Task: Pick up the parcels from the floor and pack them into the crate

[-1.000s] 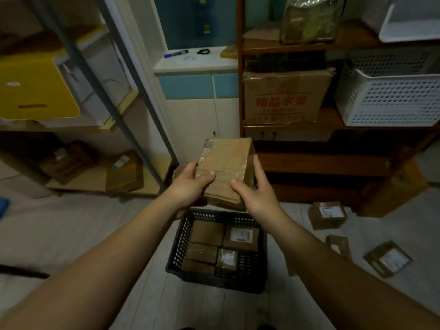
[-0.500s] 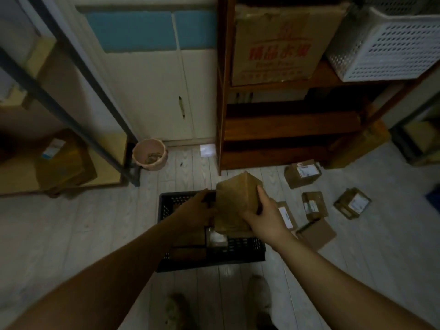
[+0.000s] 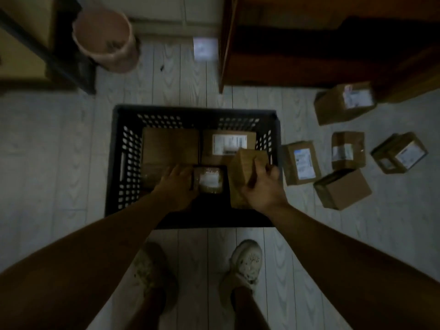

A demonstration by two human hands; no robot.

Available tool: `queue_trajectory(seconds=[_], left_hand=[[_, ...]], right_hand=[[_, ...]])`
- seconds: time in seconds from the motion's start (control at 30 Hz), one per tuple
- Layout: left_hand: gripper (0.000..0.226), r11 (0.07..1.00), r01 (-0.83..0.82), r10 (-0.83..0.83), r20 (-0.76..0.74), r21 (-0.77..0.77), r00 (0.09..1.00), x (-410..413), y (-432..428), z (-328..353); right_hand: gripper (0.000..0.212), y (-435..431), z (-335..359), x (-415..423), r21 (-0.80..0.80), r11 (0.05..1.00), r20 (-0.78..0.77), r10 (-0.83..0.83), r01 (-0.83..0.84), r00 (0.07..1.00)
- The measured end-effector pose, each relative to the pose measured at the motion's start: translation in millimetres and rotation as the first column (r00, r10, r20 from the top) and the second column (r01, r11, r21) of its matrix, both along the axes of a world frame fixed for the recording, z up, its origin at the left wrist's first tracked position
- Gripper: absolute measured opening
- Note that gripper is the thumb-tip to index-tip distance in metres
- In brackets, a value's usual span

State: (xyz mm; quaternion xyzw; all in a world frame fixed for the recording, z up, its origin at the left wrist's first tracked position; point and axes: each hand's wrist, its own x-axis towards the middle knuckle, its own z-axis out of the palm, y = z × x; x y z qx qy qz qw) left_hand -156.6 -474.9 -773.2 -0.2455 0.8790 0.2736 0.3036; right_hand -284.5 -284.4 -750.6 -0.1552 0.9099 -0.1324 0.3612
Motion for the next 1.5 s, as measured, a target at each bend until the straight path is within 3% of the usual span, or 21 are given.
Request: queue_trajectory(seconds=[0.2,0.33,0.47,0.57,0.73,0.97,1.13,1.27,1.37,1.5], left_hand=[[0.081,0.998,0.066,-0.065,0.024,-0.007,0.998,0,2,-106],[0.073,0.998,-0.069,0.068,-0.075,-0.012,0.995,-11,4,-141],[0.074,0.996,0.023,-0.025,-0.025,-0.084,0.999,-20,-8,-171],[0.077,0.995,0.009,-0.013,-0.045,-0.103,0.999,-21,-15,-184],[0.082,0.99,0.07,-0.075,-0.041,-0.124,0.996,-20,-16,-193],[0.077,0.987,0.124,-0.126,-0.006,-0.101,0.992,-21,-15,-167],[0.08,0.983,0.148,-0.153,-0.033,-0.107,0.988,-44,-12,-141],[0.085,0.97,0.213,-0.228,-0.134,-0.12,0.964,-73,-9,-151],[0.089,0.944,0.307,-0.317,-0.072,-0.121,0.946,-93,-8,-173],[0.094,0.972,0.203,-0.211,-0.064,-0.121,0.975,-101,-12,-192]], right_hand=[[0.09,1,-111,2,0.084,0.996,0.029,0.022,-0.025,0.999],[0.092,-2,-155,11,0.174,0.984,-0.001,0.036,-0.035,0.999],[0.094,-6,-187,14,0.214,0.977,-0.006,0.015,-0.013,1.0],[0.098,-7,-207,15,0.241,0.969,-0.009,0.065,-0.061,0.998],[0.109,-9,-226,21,0.282,0.959,0.078,0.006,-0.028,0.997],[0.099,-2,-197,5,0.264,0.954,0.183,0.092,-0.139,0.979],[0.094,-12,-170,-21,0.136,0.989,0.111,0.05,-0.065,0.993],[0.094,-24,-173,-49,0.086,0.988,0.014,0.125,-0.126,0.992],[0.09,-29,-187,-55,0.075,0.985,-0.043,0.159,-0.156,0.986],[0.087,-32,-199,-52,0.065,0.977,-0.228,0.214,-0.204,0.95]])
